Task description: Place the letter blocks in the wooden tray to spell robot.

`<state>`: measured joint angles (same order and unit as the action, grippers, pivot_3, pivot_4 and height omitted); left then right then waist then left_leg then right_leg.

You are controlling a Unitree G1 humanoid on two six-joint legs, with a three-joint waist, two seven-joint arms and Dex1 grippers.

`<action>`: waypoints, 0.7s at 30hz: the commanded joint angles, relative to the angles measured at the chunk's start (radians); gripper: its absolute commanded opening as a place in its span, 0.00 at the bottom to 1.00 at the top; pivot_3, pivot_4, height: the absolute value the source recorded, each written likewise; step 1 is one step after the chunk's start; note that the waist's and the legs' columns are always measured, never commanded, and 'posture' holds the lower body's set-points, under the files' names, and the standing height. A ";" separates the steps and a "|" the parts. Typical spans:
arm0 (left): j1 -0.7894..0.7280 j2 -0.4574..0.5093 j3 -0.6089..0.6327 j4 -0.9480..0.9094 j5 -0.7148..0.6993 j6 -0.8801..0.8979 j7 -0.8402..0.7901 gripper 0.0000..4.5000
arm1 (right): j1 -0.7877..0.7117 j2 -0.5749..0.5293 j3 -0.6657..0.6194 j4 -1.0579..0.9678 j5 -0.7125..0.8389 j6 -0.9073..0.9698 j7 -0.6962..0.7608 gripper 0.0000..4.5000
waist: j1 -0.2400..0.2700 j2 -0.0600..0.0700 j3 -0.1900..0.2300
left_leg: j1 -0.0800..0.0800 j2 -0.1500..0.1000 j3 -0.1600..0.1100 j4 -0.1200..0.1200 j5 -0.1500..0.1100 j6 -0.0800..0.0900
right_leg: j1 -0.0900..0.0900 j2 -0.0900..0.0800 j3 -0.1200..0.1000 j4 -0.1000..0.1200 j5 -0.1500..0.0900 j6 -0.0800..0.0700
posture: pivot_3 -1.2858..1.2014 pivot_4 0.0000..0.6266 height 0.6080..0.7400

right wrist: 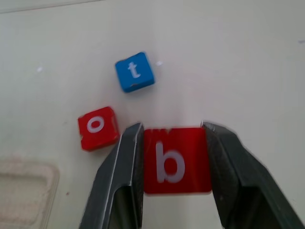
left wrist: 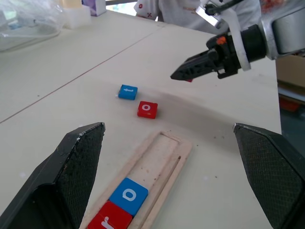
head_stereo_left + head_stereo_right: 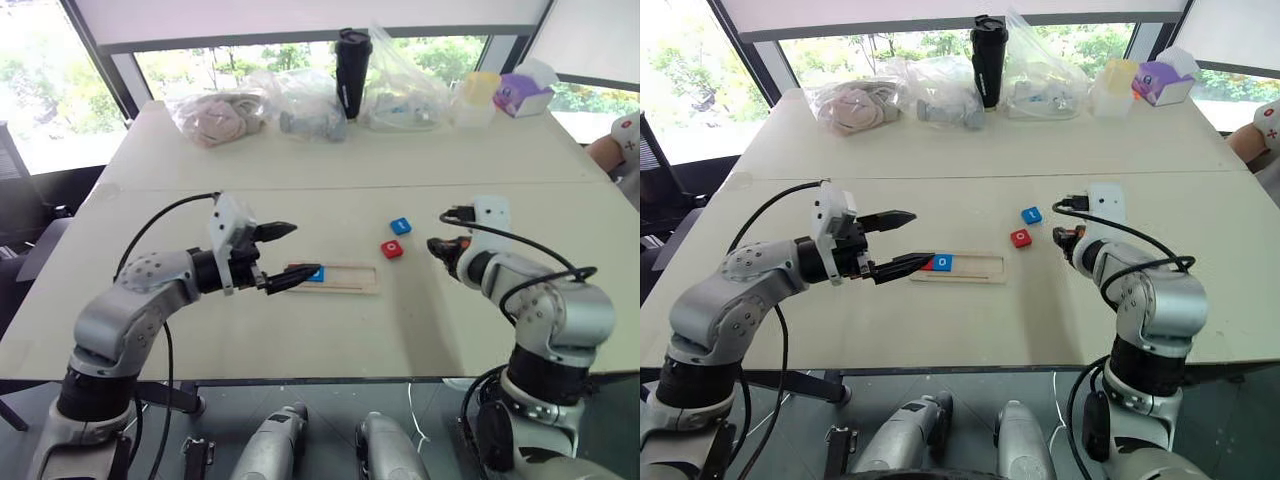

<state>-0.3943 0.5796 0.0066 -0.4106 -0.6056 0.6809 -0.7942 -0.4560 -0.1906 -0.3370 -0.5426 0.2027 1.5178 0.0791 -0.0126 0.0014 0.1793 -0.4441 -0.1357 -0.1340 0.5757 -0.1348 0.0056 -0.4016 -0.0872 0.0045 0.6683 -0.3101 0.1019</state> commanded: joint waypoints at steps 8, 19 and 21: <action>-0.001 0.013 -0.011 0.044 0.019 -0.044 -0.039 1.00 | 0.102 0.117 0.081 -0.041 -0.049 -0.065 -0.076 0.50 | 0.000 0.000 0.000 | 0.000 0.000 0.003 0.000 0.000 0.000 | -0.001 0.000 0.003 0.000 0.000 0.000 | 0.52 0.24 1.00; 0.052 0.101 0.041 0.017 -0.014 -0.027 -0.089 1.00 | 0.065 -0.208 0.068 -0.048 0.123 -0.243 0.289 0.99 | 0.001 0.001 0.001 | 0.000 0.000 0.003 0.000 0.000 0.000 | 0.000 0.000 0.002 -0.002 0.000 0.000 | 0.52 0.24 1.00; 0.057 0.125 0.043 0.013 -0.023 -0.026 -0.116 1.00 | 0.099 -0.335 0.089 -0.016 0.169 -0.391 0.464 0.99 | 0.000 0.001 0.001 | 0.000 0.000 0.003 0.000 0.000 0.001 | 0.001 0.000 0.002 -0.003 0.000 0.000 | 0.52 0.24 1.00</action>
<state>-0.3404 0.6908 0.0243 -0.3623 -0.6051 0.6624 -0.8847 -0.3732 -0.4806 -0.2590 -0.5610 0.3212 1.2505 0.4040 -0.0125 0.0019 0.1799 -0.4439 -0.1350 -0.1310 0.5759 -0.1357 0.0069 -0.3989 -0.0871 0.0061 0.6639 -0.3104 0.1018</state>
